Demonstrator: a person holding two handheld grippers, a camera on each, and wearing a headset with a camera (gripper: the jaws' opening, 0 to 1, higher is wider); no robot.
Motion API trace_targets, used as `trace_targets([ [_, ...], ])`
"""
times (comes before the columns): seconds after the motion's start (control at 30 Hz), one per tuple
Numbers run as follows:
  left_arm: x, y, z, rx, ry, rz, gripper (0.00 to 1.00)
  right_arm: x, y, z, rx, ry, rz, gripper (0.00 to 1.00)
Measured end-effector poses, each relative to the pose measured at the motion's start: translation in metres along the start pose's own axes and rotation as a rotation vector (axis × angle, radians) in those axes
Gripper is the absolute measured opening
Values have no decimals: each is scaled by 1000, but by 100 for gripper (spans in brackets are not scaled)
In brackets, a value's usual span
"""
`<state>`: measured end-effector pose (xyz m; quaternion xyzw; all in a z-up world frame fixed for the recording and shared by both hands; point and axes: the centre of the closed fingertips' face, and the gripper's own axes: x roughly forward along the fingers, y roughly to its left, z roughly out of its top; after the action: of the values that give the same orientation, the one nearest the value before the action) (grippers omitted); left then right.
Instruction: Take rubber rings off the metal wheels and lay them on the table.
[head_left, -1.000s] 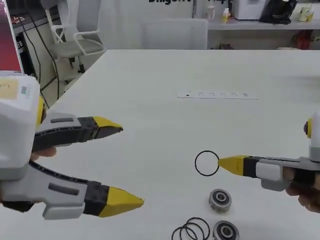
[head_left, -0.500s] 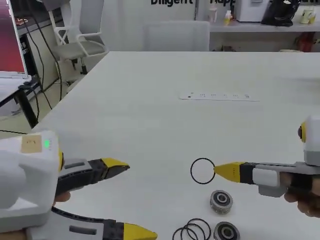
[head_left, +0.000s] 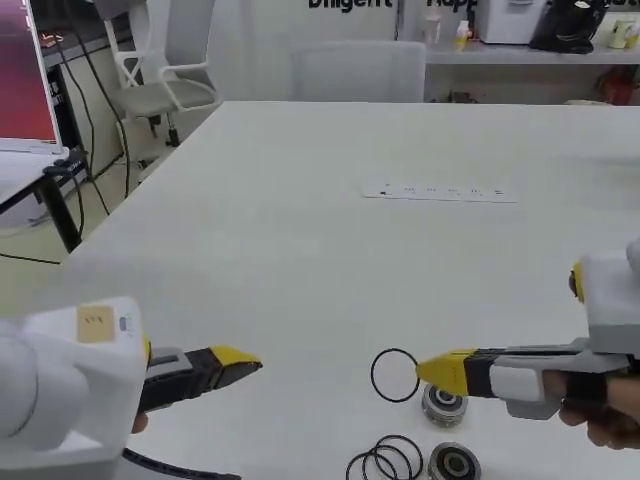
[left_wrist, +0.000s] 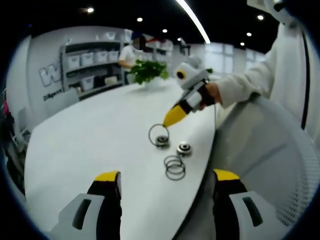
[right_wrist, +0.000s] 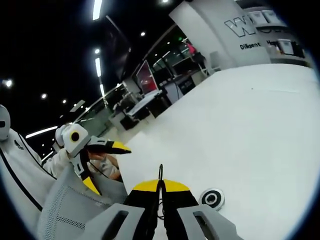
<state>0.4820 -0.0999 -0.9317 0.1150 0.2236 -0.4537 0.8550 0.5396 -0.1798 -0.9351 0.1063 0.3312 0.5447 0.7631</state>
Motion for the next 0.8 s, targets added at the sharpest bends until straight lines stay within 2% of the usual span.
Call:
trace_targets([
  [0.2, 0, 0, -1, -3, 2, 1, 74, 4, 1, -8, -6, 35, 1, 0],
  [0.4, 2, -3, -6, 8, 28, -8, 74, 9, 4, -19, -15, 81, 9, 0],
  [0.57, 2, -3, -7, 6, 31, -7, 74, 12, 6, -29, -21, 126, 23, 0],
  [0.63, 2, -3, -8, 5, 33, -7, 74, 13, 7, -35, -4, 152, 44, 0],
  [0.8, 2, -3, -8, 1, 32, -2, 73, 14, 7, -41, -7, 175, 44, 0],
])
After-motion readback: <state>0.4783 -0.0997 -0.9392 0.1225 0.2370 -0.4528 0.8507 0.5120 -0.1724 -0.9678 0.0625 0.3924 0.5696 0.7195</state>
